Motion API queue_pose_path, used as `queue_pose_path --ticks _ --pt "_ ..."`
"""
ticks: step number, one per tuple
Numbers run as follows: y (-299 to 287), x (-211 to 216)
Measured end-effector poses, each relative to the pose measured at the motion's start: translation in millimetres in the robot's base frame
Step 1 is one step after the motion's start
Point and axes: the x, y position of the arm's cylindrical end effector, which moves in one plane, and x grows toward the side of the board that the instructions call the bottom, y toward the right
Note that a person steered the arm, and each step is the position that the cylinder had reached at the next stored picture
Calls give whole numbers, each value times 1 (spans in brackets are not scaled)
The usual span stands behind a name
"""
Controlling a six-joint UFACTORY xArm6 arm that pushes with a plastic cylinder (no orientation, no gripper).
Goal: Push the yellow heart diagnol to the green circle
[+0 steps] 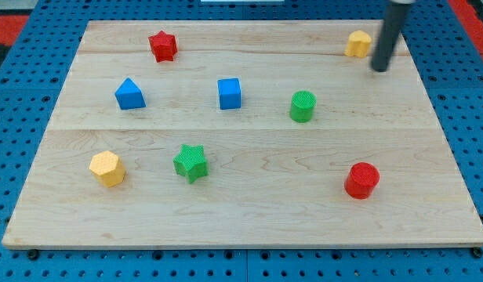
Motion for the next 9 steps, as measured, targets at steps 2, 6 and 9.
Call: queue_pose_path --ticks 2,6,9 --pt "35 -90" --pt "35 -73" --pt "-99 -53"
